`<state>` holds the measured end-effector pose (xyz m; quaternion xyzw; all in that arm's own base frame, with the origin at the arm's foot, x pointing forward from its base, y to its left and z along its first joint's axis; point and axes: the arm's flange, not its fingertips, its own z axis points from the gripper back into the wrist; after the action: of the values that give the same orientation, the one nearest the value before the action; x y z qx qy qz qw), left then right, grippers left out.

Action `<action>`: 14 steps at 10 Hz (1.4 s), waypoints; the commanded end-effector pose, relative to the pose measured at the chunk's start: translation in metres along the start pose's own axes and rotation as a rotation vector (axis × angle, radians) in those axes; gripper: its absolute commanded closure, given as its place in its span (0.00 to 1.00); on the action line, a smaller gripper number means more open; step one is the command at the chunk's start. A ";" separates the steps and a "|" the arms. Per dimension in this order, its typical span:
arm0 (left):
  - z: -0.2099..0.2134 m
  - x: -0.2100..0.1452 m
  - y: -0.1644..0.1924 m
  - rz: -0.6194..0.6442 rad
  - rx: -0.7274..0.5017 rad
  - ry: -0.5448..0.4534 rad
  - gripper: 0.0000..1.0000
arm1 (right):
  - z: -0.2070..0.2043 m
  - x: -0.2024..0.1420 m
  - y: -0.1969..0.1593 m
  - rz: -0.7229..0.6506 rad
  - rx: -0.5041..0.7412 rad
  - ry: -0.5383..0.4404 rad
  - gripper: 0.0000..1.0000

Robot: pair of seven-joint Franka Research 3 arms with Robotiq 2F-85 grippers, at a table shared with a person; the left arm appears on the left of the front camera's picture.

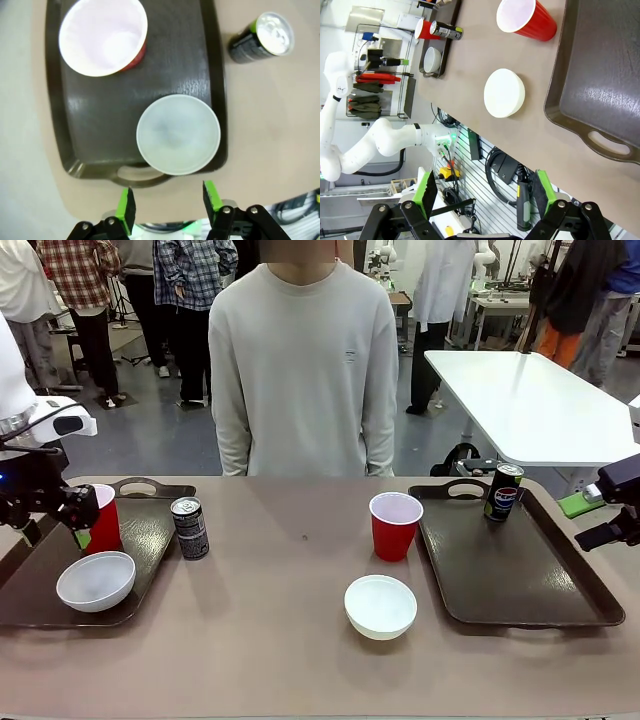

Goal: Prepare tableware on both trays.
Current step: Pick up a Picnic Bowl from the table and place it on a Handle tray.

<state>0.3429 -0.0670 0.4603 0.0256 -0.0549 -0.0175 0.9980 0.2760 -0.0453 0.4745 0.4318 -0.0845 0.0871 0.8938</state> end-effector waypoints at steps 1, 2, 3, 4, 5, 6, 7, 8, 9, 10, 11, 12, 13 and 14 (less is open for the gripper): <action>0.005 -0.027 0.003 -0.025 -0.002 -0.017 0.28 | 0.000 0.000 0.000 -0.004 0.015 -0.003 0.00; 0.008 -0.026 0.003 -0.030 0.002 -0.017 0.28 | 0.000 0.000 0.000 -0.004 0.015 -0.003 0.00; 0.012 -0.024 0.007 -0.026 -0.079 -0.032 0.28 | 0.000 0.000 0.000 -0.004 0.015 -0.003 0.00; 0.017 -0.019 0.024 -0.038 -0.301 -0.059 0.28 | 0.000 0.000 0.000 -0.004 0.015 -0.003 0.00; 0.015 -0.013 0.050 -0.045 -0.545 -0.058 0.28 | 0.000 0.000 0.000 -0.004 0.015 -0.003 0.00; 0.009 -0.008 0.072 -0.043 -0.731 -0.060 0.28 | 0.000 0.000 0.000 0.000 0.000 0.000 0.00; 0.003 -0.006 0.090 -0.062 -0.881 -0.091 0.28 | 0.010 -0.016 0.013 -0.119 -0.159 0.010 0.00; -0.003 -0.007 0.101 -0.064 -0.944 -0.103 0.28 | 0.006 -0.026 0.036 -0.180 -0.234 0.035 0.00; -0.008 -0.008 0.108 -0.058 -1.004 -0.132 0.28 | -0.003 -0.031 0.058 -0.172 -0.286 0.095 0.00; -0.014 -0.010 0.114 -0.039 -1.087 -0.180 0.28 | -0.017 -0.033 0.076 -0.162 -0.430 0.138 0.00; -0.022 -0.011 0.109 0.001 -1.138 -0.177 0.28 | -0.033 -0.030 0.098 -0.146 -0.506 0.170 0.00; -0.026 -0.013 0.109 0.021 -1.177 -0.179 0.28 | -0.049 -0.026 0.116 -0.137 -0.546 0.217 0.00; -0.030 -0.017 0.114 0.046 -1.236 -0.212 0.28 | -0.065 -0.019 0.129 -0.137 -0.585 0.253 0.00; -0.033 -0.020 0.116 0.071 -1.270 -0.235 0.28 | -0.081 -0.011 0.138 -0.139 -0.633 0.264 0.00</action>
<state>0.3468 0.0573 0.4438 -0.5600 -0.1257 -0.0190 0.8187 0.2211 0.0951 0.5226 0.1469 0.0198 0.0536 0.9875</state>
